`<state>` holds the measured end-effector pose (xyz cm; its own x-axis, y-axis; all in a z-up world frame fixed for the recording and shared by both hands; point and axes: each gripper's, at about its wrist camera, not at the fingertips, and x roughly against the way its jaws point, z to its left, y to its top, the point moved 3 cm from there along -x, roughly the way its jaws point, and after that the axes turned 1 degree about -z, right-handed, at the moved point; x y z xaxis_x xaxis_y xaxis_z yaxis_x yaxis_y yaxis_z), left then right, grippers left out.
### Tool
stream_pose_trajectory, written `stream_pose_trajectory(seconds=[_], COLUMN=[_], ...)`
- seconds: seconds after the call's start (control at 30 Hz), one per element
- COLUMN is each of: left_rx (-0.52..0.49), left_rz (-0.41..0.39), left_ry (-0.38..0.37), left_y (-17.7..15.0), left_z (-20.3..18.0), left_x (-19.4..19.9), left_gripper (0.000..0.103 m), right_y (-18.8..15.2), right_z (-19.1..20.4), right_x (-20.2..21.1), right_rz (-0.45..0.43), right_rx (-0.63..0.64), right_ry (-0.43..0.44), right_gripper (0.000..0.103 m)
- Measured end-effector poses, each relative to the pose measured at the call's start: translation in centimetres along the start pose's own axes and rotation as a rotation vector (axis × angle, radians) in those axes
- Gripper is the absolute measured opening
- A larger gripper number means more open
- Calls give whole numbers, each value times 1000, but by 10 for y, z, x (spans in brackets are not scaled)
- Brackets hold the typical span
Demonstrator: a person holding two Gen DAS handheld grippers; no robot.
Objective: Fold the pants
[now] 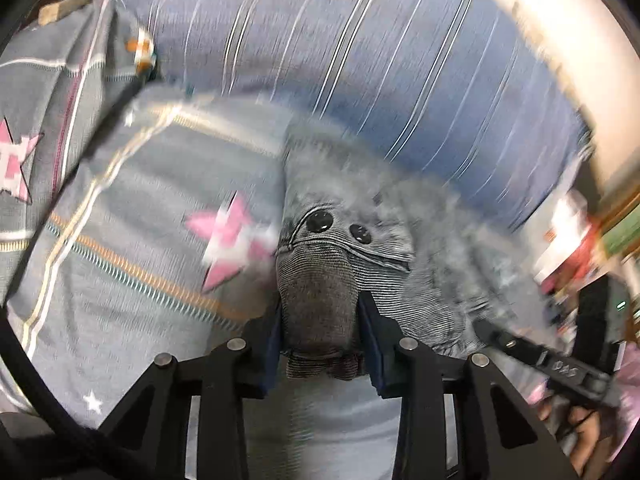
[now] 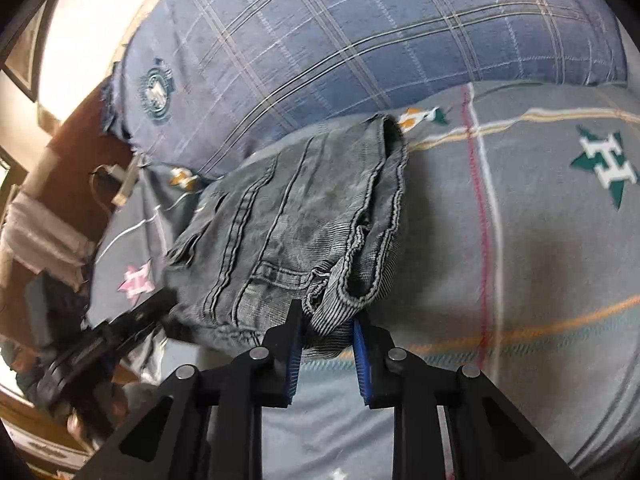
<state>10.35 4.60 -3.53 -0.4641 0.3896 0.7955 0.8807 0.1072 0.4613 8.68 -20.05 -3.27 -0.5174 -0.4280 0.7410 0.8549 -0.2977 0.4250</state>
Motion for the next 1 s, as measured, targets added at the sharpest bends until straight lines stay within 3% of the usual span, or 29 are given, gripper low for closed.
stream_pose_trajectory(seconds=[0.07, 0.1, 0.2, 0.3, 0.37, 0.43, 0.47, 0.5, 0.63, 0.7, 0.8, 0.9, 1.0], left_rx=[30, 42, 40, 48, 62, 79, 80, 77, 44, 27, 30, 32, 33], left_rz=[54, 36, 33, 22, -2, -25, -22, -15, -18, -26, -18, -10, -15], left_ry=[70, 68, 45, 54, 45, 59, 61, 60, 72, 93, 99, 120, 126], left_y=[-10, -8, -6, -8, -10, -16, -18, -23, -28, -23, -19, -20, -19], left_z=[8, 7, 5, 8, 10, 12, 12, 12, 7, 2, 2, 3, 3], left_x=[-23, -23, -20, -13, -5, 1, 0, 3, 8, 4, -2, -5, -4], left_gripper=[52, 53, 57, 61, 62, 63, 63, 63, 63, 63, 63, 64, 64], right_y=[-13, -17, -7, -6, -6, -5, -7, -8, -12, -14, -16, -18, -15], right_z=[-8, -16, -28, -36, -43, -50, -49, -42, -10, 4, -6, -17, -8], right_x=[-22, -34, -22, -11, 12, 39, 51, 59, 52, 34, 9, -4, 4], right_rz=[77, 126, 93, 74, -15, -120, -161, -189, -146, -96, -31, 22, -10], right_rx=[-36, -69, -160, -202, -230, -221, -211, -173, -55, -33, -87, -122, -89], right_ry=[-28, -29, 72, 100, 109, 115, 120, 136, 187, 152, 4, 7, 44], right_gripper=[25, 26, 31, 36, 40, 61, 62, 62, 59, 56, 42, 38, 32])
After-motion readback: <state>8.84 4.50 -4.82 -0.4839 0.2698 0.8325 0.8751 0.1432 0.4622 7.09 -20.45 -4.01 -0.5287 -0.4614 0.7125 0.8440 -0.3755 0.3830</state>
